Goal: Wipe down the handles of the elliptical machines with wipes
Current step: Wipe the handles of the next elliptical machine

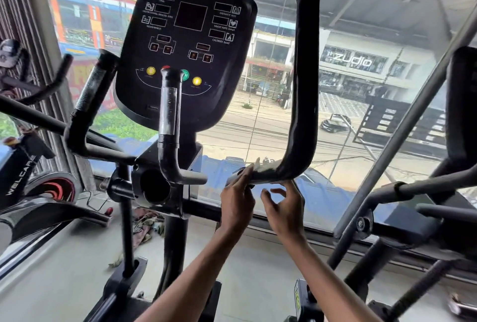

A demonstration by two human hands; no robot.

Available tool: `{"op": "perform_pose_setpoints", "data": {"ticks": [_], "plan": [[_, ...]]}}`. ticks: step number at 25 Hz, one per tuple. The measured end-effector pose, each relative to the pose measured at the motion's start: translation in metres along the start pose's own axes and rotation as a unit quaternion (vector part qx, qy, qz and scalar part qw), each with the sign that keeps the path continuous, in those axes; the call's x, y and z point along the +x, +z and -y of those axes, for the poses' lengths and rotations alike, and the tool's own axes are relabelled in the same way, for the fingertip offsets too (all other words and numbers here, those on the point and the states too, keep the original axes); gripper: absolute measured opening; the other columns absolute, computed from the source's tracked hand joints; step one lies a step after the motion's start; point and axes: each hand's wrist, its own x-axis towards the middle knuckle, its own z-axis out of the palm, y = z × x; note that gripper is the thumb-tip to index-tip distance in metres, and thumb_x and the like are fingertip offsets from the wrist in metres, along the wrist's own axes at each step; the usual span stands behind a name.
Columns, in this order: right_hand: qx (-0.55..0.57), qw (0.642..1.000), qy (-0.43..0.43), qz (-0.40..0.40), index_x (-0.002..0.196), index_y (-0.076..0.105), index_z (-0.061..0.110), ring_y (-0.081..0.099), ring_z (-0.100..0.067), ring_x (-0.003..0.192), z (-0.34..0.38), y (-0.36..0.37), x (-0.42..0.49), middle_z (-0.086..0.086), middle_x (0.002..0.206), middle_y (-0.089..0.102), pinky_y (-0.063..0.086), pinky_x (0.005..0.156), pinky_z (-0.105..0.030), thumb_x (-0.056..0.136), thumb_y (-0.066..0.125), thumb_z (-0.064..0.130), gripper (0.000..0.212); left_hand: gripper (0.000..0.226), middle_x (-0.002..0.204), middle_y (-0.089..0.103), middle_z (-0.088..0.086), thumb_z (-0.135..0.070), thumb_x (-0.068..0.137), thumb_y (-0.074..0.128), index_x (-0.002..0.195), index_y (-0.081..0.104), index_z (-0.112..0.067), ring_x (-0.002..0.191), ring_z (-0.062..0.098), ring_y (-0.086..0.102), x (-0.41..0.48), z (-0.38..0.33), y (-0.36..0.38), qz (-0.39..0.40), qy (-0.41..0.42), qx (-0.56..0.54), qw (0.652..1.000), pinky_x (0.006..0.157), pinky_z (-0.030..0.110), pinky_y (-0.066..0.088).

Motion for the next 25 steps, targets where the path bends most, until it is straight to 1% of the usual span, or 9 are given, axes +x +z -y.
{"op": "perform_pose_setpoints", "data": {"ticks": [3, 5, 7, 11, 15, 18, 20, 22, 25], "plan": [[-0.004, 1.000, -0.011, -0.004, 0.115, 0.067, 0.018, 0.068, -0.016, 0.089, -0.002, 0.002, 0.000, 0.006, 0.107, 0.071, 0.051, 0.076, -0.018, 0.082, 0.065, 0.018, 0.033, 0.064, 0.108, 0.079, 0.004, 0.013, 0.088, 0.055, 0.142, 0.062, -0.021, 0.089, 0.020, 0.072, -0.006, 0.004, 0.000, -0.003, 0.045, -0.005, 0.999, 0.075, 0.029, 0.056], [-0.004, 1.000, -0.012, -0.013, 0.111, 0.067, 0.020, 0.069, -0.017, 0.089, -0.003, 0.002, 0.002, 0.007, 0.103, 0.071, 0.046, 0.072, -0.013, 0.084, 0.063, 0.015, 0.028, 0.061, 0.106, 0.079, 0.003, 0.009, 0.094, 0.055, 0.144, 0.057, -0.024, 0.088, 0.021, 0.075, 0.002, 0.020, 0.004, 0.028, -0.016, 0.010, 0.999, 0.072, 0.028, 0.056], [0.001, 1.000, -0.015, -0.020, 0.108, 0.067, 0.021, 0.070, -0.019, 0.088, -0.004, 0.003, 0.002, 0.008, 0.099, 0.070, 0.046, 0.070, -0.015, 0.084, 0.062, 0.014, 0.026, 0.055, 0.112, 0.078, 0.005, 0.006, 0.096, 0.054, 0.143, 0.059, -0.021, 0.094, 0.023, 0.076, 0.003, 0.020, 0.004, 0.024, -0.043, 0.019, 0.999, 0.074, 0.025, 0.055], [0.007, 0.999, -0.029, -0.018, 0.111, 0.066, 0.023, 0.070, -0.020, 0.086, -0.003, 0.004, 0.001, 0.008, 0.100, 0.070, 0.046, 0.065, -0.022, 0.083, 0.062, 0.012, 0.030, 0.058, 0.110, 0.078, 0.002, 0.012, 0.092, 0.057, 0.142, 0.062, -0.018, 0.096, 0.015, 0.072, -0.010, 0.009, 0.006, 0.001, 0.011, 0.008, 1.000, 0.074, 0.017, 0.051], [0.003, 1.000, -0.021, -0.019, 0.106, 0.066, 0.020, 0.069, -0.018, 0.086, -0.005, 0.004, 0.003, 0.006, 0.096, 0.069, 0.045, 0.064, -0.023, 0.082, 0.062, 0.012, 0.025, 0.054, 0.110, 0.078, 0.004, 0.007, 0.094, 0.052, 0.139, 0.064, -0.020, 0.091, 0.024, 0.074, 0.002, 0.011, 0.008, 0.020, -0.071, 0.053, 0.996, 0.070, 0.018, 0.044], [0.001, 1.000, -0.022, -0.018, 0.102, 0.067, 0.016, 0.069, -0.017, 0.085, -0.004, 0.003, 0.002, 0.006, 0.094, 0.067, 0.046, 0.064, -0.023, 0.081, 0.062, 0.012, 0.022, 0.057, 0.108, 0.078, 0.003, 0.009, 0.092, 0.052, 0.139, 0.065, -0.021, 0.090, 0.019, 0.072, -0.005, 0.000, 0.007, 0.007, -0.029, 0.022, 0.999, 0.071, 0.020, 0.048], [-0.004, 1.000, -0.013, -0.013, 0.100, 0.067, 0.015, 0.069, -0.017, 0.084, -0.002, 0.002, 0.002, 0.008, 0.092, 0.066, 0.046, 0.065, -0.022, 0.081, 0.062, 0.013, 0.020, 0.063, 0.102, 0.079, 0.004, 0.011, 0.090, 0.051, 0.140, 0.063, -0.025, 0.083, 0.022, 0.071, -0.003, 0.002, 0.006, 0.015, -0.043, 0.039, 0.998, 0.066, 0.021, 0.045], [-0.006, 1.000, -0.005, -0.009, 0.099, 0.067, 0.014, 0.068, -0.016, 0.084, 0.000, 0.001, 0.003, 0.010, 0.091, 0.065, 0.045, 0.065, -0.022, 0.081, 0.062, 0.015, 0.018, 0.064, 0.107, 0.079, 0.006, 0.013, 0.087, 0.049, 0.139, 0.064, -0.023, 0.087, 0.026, 0.074, 0.004, 0.002, 0.006, 0.024, -0.075, 0.044, 0.996, 0.070, 0.023, 0.048], [-0.004, 1.000, -0.004, -0.004, 0.101, 0.068, 0.016, 0.066, -0.005, 0.085, 0.004, -0.002, 0.003, 0.010, 0.092, 0.066, 0.046, 0.064, -0.021, 0.081, 0.061, 0.014, 0.021, 0.060, 0.112, 0.078, 0.004, 0.011, 0.089, 0.049, 0.138, 0.065, -0.020, 0.092, 0.021, 0.073, -0.001, -0.009, 0.003, 0.010, -0.030, 0.008, 0.999, 0.075, 0.026, 0.054]]}}
